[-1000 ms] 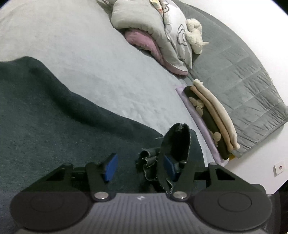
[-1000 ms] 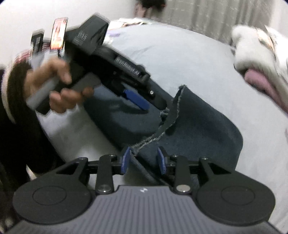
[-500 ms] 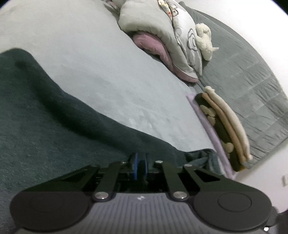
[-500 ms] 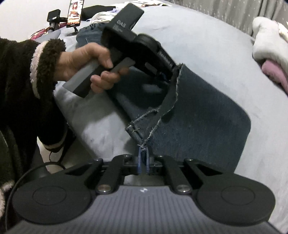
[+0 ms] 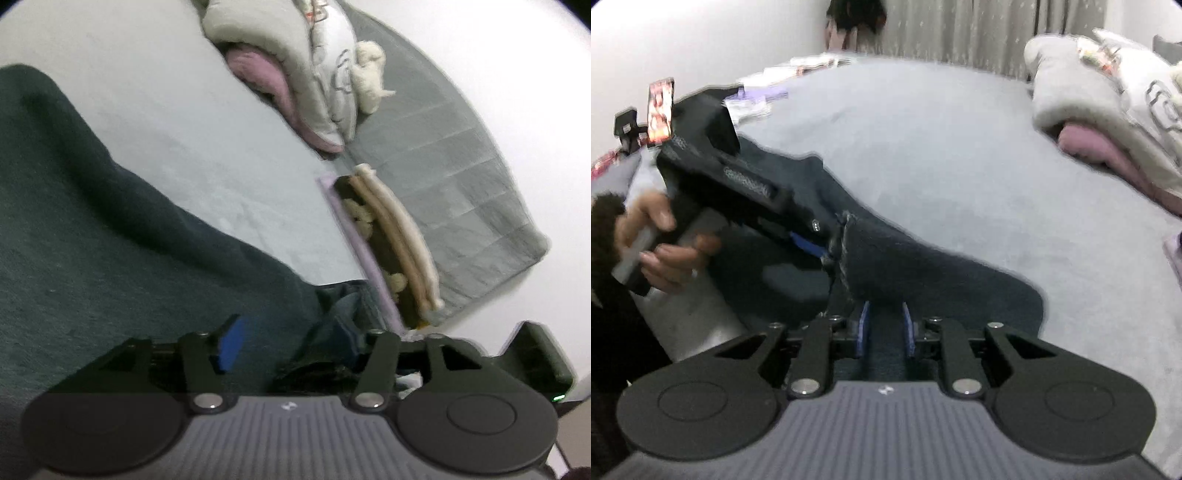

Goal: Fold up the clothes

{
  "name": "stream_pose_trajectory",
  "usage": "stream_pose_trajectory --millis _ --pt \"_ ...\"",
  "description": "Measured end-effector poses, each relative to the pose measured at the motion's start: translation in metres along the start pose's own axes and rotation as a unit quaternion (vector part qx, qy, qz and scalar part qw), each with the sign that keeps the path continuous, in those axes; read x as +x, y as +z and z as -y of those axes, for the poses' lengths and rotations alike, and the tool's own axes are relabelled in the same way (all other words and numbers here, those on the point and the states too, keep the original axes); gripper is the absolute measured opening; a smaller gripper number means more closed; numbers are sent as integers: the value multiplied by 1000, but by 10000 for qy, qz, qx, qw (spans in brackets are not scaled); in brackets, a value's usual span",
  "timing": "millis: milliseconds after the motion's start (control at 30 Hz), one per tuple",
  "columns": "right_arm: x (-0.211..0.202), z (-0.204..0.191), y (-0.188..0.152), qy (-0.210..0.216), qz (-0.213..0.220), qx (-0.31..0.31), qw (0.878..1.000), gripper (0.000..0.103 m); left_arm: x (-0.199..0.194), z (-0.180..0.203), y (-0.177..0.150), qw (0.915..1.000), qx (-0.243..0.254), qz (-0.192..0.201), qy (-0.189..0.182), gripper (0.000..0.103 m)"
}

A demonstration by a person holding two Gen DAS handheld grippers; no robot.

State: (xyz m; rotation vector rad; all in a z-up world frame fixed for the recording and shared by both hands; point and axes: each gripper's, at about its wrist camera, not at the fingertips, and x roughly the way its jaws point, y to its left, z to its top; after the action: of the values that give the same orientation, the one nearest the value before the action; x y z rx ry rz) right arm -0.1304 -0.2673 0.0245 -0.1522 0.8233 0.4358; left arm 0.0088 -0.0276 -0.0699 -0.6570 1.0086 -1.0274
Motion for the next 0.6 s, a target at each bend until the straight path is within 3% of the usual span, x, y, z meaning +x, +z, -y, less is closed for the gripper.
stream_pose_trajectory --millis 100,167,300,433,600 --pt "17 -7 -5 168 -35 -56 9998 21 -3 -4 -2 9992 -42 73 -383 74" --pt "24 -7 -6 229 -11 39 9997 21 -1 -3 -3 9994 13 33 -357 74" --pt "17 11 -8 475 80 469 9977 21 7 16 -10 9968 795 -115 -23 74" --pt "11 25 -12 688 148 839 9940 21 18 41 -22 9811 1864 -246 447 74" --pt "5 32 -17 754 211 985 9921 21 35 51 -22 9772 1983 -320 690 71"
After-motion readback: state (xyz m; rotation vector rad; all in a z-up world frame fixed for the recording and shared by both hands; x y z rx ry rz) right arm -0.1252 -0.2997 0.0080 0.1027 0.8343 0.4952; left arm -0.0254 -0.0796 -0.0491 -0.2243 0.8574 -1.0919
